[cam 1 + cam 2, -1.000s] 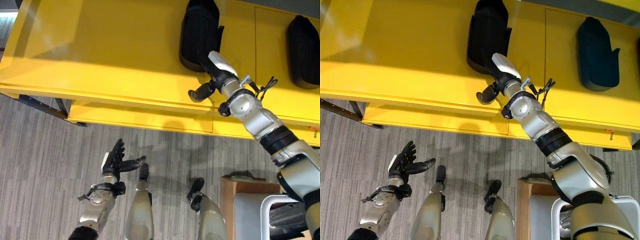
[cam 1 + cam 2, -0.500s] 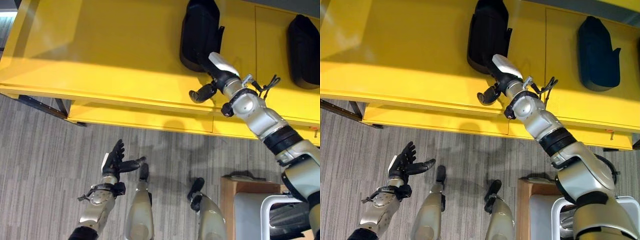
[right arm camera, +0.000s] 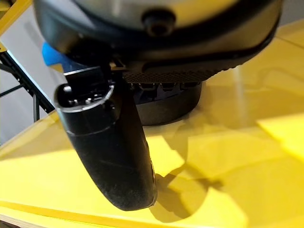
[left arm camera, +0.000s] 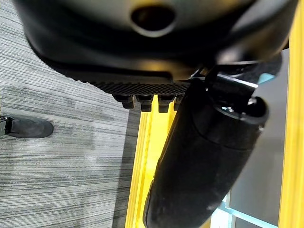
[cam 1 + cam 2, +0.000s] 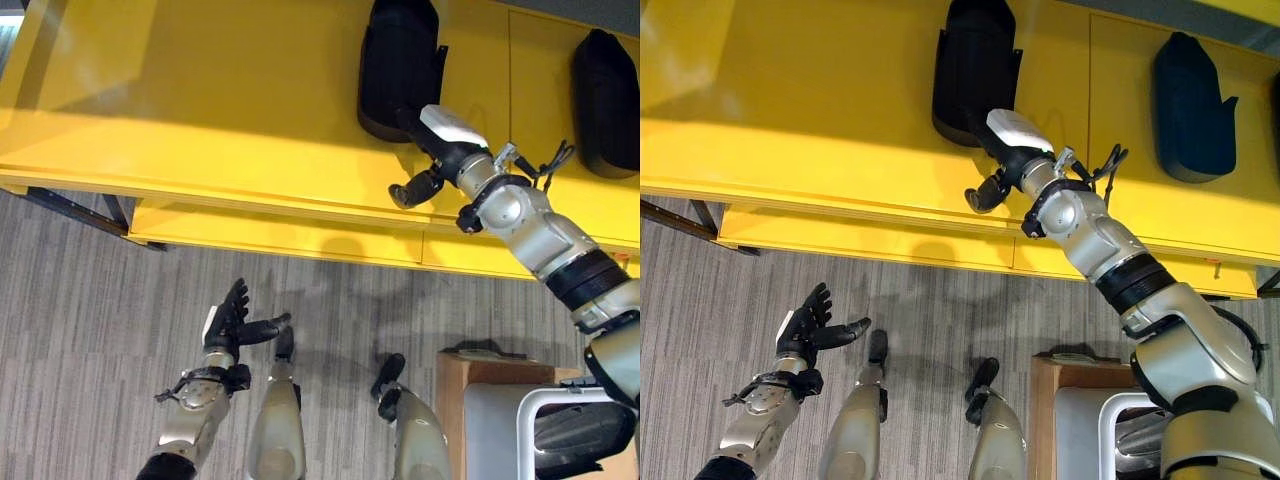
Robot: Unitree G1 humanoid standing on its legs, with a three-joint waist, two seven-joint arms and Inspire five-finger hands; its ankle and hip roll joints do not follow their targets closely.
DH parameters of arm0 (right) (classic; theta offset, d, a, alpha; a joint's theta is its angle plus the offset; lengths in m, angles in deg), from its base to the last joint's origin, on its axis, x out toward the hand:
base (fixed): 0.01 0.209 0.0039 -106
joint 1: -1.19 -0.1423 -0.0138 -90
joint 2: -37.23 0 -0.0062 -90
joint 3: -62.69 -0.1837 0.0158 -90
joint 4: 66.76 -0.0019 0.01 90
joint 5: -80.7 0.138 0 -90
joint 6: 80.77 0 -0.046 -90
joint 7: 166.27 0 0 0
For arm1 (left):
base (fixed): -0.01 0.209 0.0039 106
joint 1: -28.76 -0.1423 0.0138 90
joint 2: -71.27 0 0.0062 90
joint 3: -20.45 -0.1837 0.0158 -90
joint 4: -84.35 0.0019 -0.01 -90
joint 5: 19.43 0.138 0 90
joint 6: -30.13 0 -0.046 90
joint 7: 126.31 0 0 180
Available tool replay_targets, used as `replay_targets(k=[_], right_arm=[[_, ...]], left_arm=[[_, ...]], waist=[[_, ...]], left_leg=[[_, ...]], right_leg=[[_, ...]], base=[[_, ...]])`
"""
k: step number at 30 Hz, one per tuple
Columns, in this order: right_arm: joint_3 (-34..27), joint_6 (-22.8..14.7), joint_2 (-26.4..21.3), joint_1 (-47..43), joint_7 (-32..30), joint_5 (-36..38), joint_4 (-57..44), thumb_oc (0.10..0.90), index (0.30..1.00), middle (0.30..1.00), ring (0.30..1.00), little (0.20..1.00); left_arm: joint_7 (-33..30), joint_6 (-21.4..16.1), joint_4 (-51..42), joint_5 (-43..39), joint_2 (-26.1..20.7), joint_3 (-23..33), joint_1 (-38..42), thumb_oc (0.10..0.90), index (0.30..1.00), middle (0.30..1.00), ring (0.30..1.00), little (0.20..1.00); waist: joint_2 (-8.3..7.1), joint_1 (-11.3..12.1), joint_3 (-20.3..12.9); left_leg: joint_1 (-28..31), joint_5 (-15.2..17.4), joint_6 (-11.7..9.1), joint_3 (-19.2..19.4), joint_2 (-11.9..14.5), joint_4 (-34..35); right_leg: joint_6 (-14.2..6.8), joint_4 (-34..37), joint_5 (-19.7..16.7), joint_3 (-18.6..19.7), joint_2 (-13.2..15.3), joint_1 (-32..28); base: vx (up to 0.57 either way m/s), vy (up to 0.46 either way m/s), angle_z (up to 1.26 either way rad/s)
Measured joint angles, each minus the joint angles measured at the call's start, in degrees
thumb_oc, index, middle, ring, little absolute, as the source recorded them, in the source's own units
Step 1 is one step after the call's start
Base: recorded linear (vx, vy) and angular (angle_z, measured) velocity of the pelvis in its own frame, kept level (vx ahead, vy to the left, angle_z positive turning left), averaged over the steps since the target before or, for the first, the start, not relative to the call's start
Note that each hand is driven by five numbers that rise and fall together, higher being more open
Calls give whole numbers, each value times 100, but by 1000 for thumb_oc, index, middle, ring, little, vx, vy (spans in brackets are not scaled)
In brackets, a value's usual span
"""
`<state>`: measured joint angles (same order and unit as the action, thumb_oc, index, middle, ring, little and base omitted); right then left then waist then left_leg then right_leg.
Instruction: Move parts from the plastic box to the shelf.
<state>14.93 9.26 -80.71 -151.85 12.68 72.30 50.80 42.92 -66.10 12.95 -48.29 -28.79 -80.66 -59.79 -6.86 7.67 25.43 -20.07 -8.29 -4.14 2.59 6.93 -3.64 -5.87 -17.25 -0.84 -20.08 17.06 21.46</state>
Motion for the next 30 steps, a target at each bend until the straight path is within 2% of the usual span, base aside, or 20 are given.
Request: replay_targets(k=[30], right_arm=[[5,-107,-187,217,207,-397,-99,900,1000,1000,1000,1000]], left_arm=[[14,-1,2,5,0,47,-12,900,1000,1000,1000,1000]], waist=[[-1,-107,0]], left_leg=[[104,11,4,13,2,-1]], right_leg=[[2,18,-14,36,-10,-78]], base=[[0,0,0]])
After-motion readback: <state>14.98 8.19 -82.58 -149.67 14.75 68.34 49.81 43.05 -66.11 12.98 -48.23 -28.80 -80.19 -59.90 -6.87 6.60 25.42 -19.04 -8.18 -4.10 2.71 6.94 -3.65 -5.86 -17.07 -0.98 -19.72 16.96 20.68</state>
